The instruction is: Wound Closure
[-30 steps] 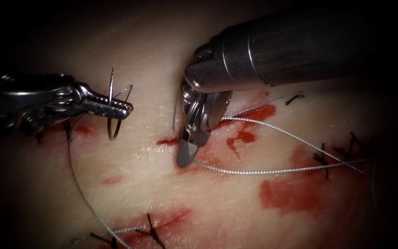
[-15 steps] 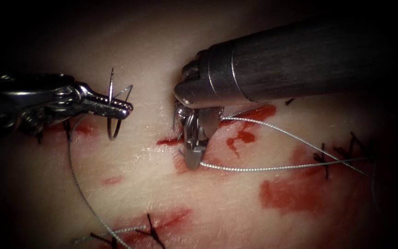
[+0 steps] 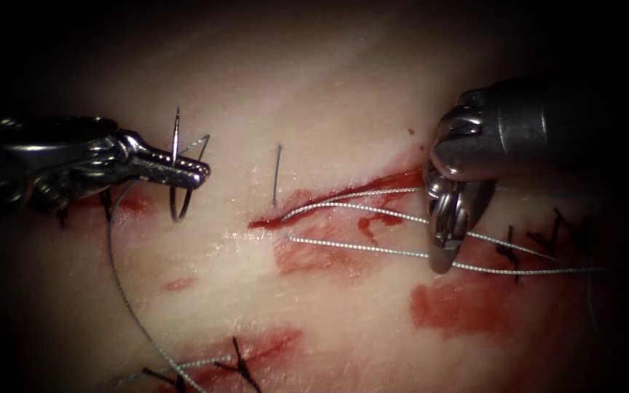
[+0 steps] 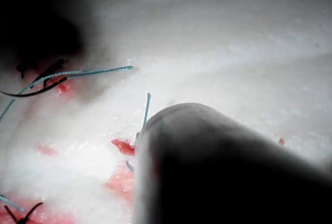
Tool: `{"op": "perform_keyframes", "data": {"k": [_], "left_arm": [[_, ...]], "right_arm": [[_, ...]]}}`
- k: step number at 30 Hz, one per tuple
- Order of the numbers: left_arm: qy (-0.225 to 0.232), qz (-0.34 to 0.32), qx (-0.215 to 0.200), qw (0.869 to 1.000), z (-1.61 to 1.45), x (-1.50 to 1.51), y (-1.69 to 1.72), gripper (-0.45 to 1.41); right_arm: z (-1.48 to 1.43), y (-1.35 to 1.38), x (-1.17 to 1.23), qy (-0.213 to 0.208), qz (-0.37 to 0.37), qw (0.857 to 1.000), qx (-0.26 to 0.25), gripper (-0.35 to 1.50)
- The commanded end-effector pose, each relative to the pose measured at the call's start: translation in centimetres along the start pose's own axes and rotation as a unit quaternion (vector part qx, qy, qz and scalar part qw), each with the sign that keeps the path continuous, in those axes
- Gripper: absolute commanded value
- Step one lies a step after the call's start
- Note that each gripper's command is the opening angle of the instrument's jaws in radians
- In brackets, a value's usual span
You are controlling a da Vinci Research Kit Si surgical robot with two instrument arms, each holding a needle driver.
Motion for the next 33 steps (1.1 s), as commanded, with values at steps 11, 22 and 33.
{"op": "perform_keyframes", "data": {"k": [11,22,33], "left_arm": [[0.0,0.0,0.0,1.0,0.05,-0.04,-0.07,-0.45],[0.0,0.0,0.0,1.0,0.04,-0.04,-0.07,-0.45],[0.0,0.0,0.001,1.0,0.05,-0.04,-0.07,-0.45]], "right_arm": [[0.08,0.6,-1.51,0.047,0.087,0.995,-0.017,-0.35],[0.07,1.02,-2.32,0.06,0.166,0.984,-0.013,-0.35],[-0.19,1.04,-2.35,0.124,0.119,0.985,-0.026,1.06]]}}
